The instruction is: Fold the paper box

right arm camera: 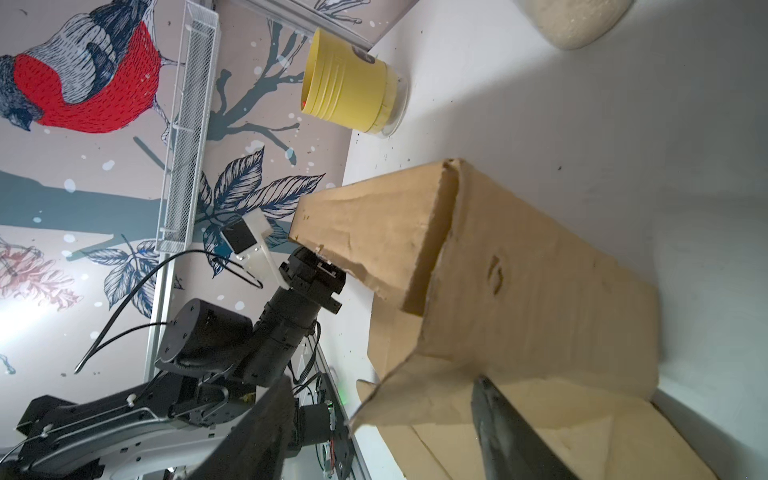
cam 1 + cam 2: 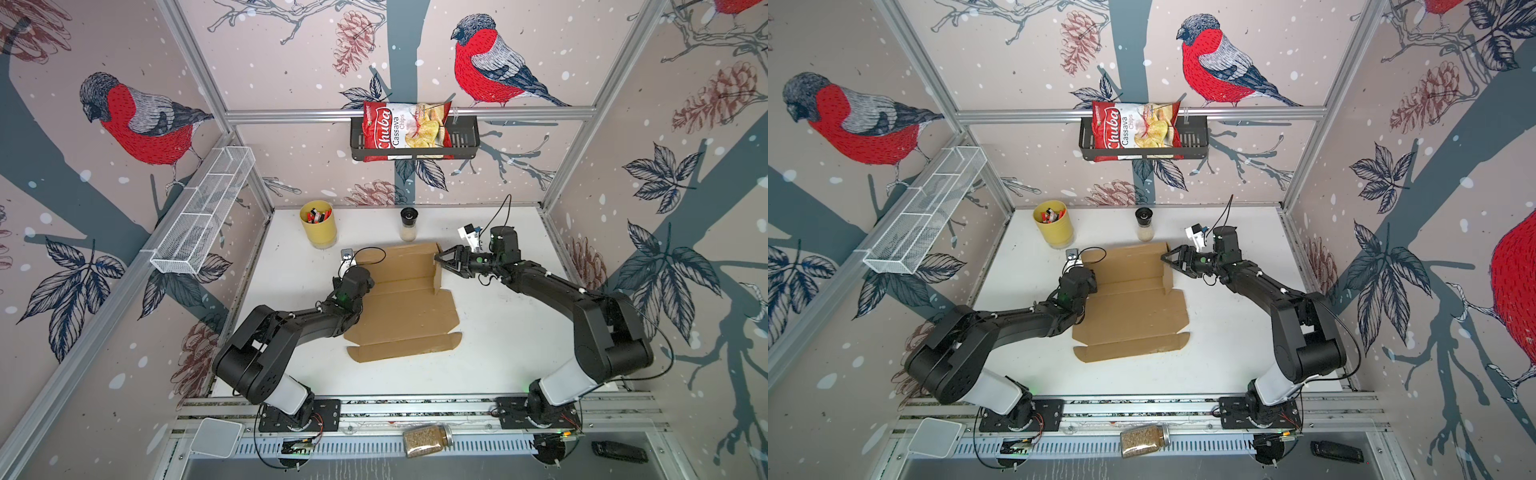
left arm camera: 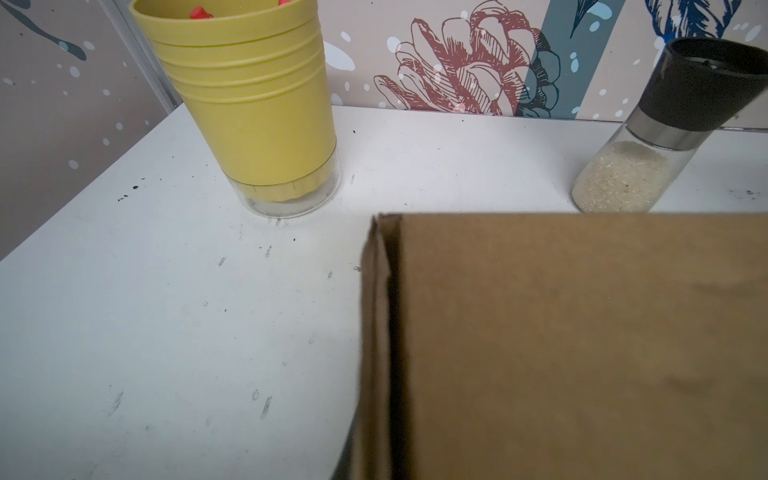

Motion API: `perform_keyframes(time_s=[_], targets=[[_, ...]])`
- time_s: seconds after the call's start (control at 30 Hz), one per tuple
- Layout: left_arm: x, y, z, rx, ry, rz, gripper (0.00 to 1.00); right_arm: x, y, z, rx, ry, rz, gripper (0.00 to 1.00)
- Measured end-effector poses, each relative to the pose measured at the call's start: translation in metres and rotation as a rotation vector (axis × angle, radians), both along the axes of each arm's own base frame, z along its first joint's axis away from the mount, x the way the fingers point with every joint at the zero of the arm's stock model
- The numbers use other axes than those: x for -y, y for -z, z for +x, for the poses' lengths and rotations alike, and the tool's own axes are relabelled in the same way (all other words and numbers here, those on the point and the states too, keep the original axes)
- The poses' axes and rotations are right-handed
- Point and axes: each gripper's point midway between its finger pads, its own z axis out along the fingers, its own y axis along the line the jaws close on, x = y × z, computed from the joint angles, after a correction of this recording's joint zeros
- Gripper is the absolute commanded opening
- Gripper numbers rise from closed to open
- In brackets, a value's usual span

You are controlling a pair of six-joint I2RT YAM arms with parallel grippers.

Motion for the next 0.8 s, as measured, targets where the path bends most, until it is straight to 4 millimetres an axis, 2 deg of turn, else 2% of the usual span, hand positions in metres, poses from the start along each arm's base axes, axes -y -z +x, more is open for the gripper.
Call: perform_keyframes(time_s=[0.17, 0.3, 0.6, 0.8], targets=[[0.000, 0.000, 0.000, 0.000, 0.002, 0.000, 0.00, -0.002, -0.004, 0.014, 0.060, 0.032, -0.055, 0.68], [0.001, 0.000, 0.000, 0.001, 0.006, 0.001, 0.00, -0.004, 0.011, 0.013, 0.043, 0.031, -0.052, 0.70], [0.002, 0.001, 0.005, -0.004, -0.001, 0.006, 0.00, -0.025, 0.012, 0.030, 0.092, 0.049, 0.010, 0.74], [-0.002, 0.000, 0.013, -0.023, 0.005, -0.007, 0.00, -0.022, 0.016, 0.041, 0.142, 0.060, 0.020, 0.76]])
